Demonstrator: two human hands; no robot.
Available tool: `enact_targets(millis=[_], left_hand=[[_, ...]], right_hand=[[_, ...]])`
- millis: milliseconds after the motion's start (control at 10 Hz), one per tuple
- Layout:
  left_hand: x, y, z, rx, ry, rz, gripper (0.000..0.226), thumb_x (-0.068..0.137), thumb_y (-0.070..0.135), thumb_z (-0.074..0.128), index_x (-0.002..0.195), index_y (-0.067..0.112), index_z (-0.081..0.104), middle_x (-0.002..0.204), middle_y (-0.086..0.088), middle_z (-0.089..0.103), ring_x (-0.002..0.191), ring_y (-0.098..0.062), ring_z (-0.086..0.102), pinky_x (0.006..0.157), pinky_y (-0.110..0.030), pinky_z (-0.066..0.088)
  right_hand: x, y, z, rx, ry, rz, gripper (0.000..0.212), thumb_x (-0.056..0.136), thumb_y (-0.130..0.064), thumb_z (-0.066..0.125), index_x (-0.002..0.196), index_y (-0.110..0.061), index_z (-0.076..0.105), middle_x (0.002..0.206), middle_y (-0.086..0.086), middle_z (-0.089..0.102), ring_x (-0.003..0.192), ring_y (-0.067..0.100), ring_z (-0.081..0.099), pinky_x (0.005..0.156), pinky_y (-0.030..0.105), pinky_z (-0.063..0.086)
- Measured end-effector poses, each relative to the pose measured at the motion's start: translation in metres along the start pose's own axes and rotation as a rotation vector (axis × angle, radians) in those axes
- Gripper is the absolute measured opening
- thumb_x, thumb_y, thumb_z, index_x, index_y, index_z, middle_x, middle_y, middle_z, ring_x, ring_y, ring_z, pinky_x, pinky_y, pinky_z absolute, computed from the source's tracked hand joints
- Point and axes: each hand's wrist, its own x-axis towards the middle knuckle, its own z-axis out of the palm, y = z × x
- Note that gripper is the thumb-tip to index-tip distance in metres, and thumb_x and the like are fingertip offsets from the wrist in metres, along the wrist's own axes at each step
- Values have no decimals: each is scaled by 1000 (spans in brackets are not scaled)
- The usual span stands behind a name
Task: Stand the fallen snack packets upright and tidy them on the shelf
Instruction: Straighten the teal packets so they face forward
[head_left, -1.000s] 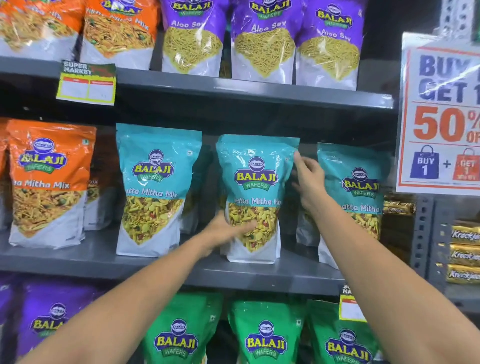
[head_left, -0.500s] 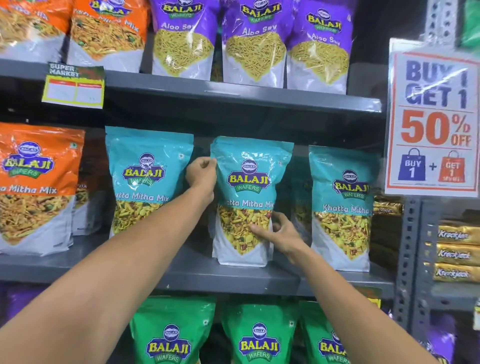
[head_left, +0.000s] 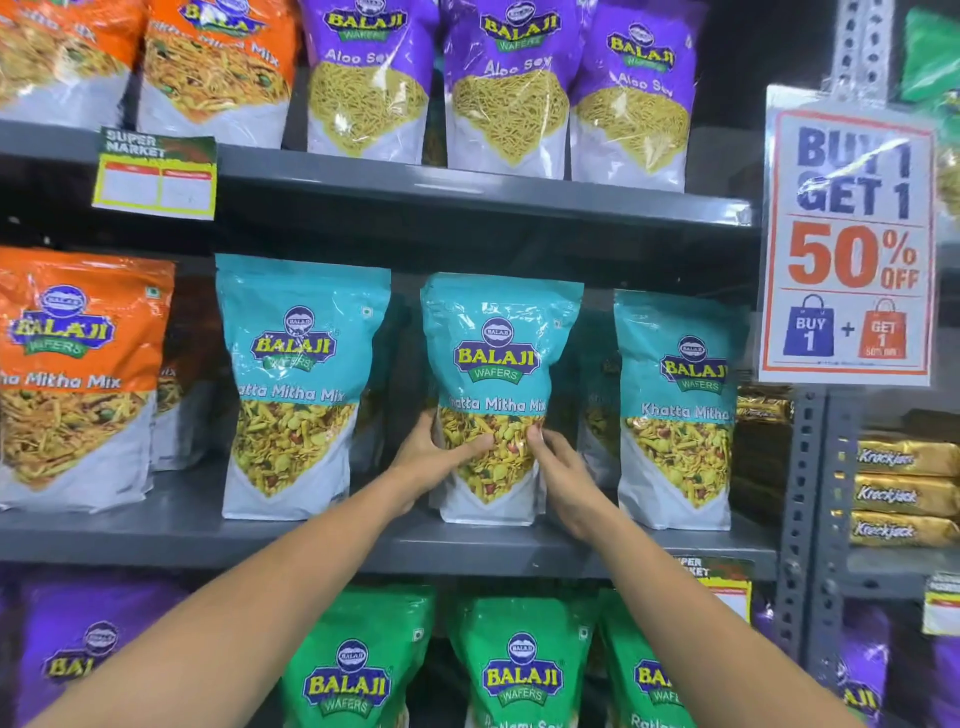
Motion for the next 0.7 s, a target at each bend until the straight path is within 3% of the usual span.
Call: enact_targets(millis=[100, 400, 500, 600, 700], left_hand=[[1, 4, -1, 23, -2, 1, 120, 30, 72, 79, 132, 27, 36, 131, 0, 56, 118, -19, 55, 104, -44, 43], [-5, 7, -1, 71, 12, 6, 119, 35, 74, 76, 135, 26, 34, 136, -1, 53, 123, -21, 51, 106, -44, 41], [-8, 12, -5, 116, -17, -34, 109, 46, 68, 78, 134, 22, 34, 137, -2, 52, 124, -23, 51, 106, -43, 41], [-16, 9, -9, 260, -16, -31, 101, 54, 67, 74, 132, 16, 36, 135, -5, 53, 122, -24, 52, 100, -37, 44], [-36, 10, -18, 462, 65, 83, 90, 66, 64, 68, 131, 10, 38, 135, -10, 51, 121, -26, 51, 98, -37, 45]], right_hand=[[-2, 3, 0, -53, 7, -38, 34, 91, -44, 52, 116, -22, 49, 112, -5, 62, 99, 2, 60, 73, 16, 54], [-4, 5, 3, -96, 36, -68, 36, 91, -46, 50, 118, -22, 49, 112, -4, 63, 98, -1, 60, 67, 11, 52], [-8, 1, 2, -158, 30, -42, 48, 88, -52, 50, 122, -19, 48, 120, 1, 63, 102, 5, 61, 80, 19, 50], [-15, -4, 0, -372, 99, -31, 67, 87, -60, 48, 134, -12, 43, 129, 4, 58, 109, 13, 55, 90, 26, 40], [-27, -8, 0, -749, 248, -165, 63, 91, -50, 49, 134, -5, 41, 131, 16, 55, 117, 30, 53, 89, 30, 36]])
